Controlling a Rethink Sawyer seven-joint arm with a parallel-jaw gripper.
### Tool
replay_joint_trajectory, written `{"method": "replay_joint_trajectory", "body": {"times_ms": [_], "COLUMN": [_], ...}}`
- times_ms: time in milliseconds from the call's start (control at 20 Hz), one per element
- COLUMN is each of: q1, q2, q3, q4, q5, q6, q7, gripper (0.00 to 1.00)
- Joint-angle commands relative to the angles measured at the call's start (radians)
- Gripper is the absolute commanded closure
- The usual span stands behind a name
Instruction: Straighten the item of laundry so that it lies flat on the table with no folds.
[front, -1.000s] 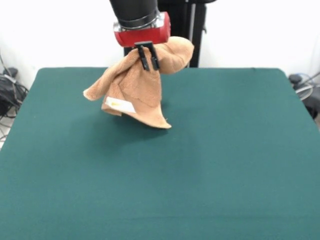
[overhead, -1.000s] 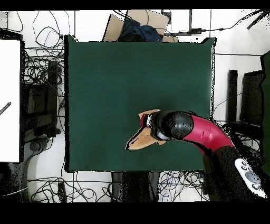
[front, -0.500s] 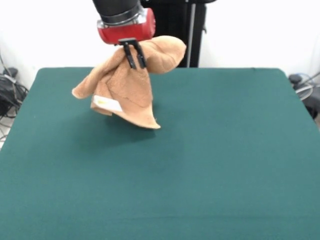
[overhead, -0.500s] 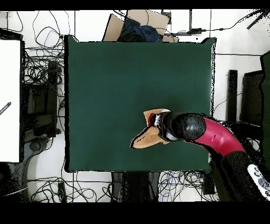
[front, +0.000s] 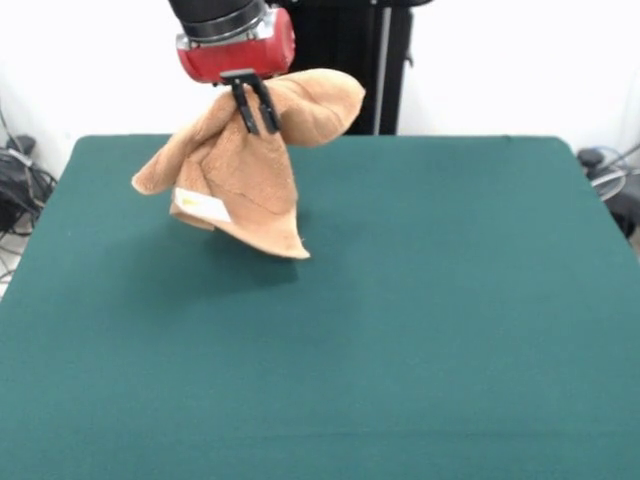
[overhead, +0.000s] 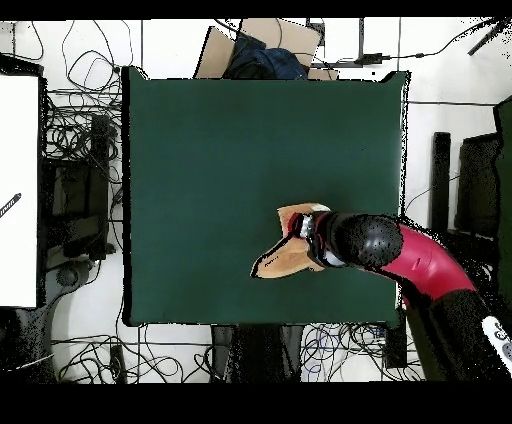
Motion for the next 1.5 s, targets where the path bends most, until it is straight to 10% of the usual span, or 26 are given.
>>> {"method": "replay_joint_trajectory", "body": {"times_ms": [50, 100, 150, 1500], "q1": [-0.001, 0.000, -0.004, 0.100], "q2": [-0.019, -0.019, -0.018, 0.159], "q3": [0.111, 0.112, 0.120, 0.038], "q4": [0.099, 0.097, 0.095, 0.040], "q5": [-0.084, -0.087, -0.093, -0.089], "q6": [-0.050, -0.045, -0.041, -0.145], "q7": [-0.107, -0.104, -0.100, 0.087], "gripper": [1.00, 1.00, 0.00, 0.00]}}
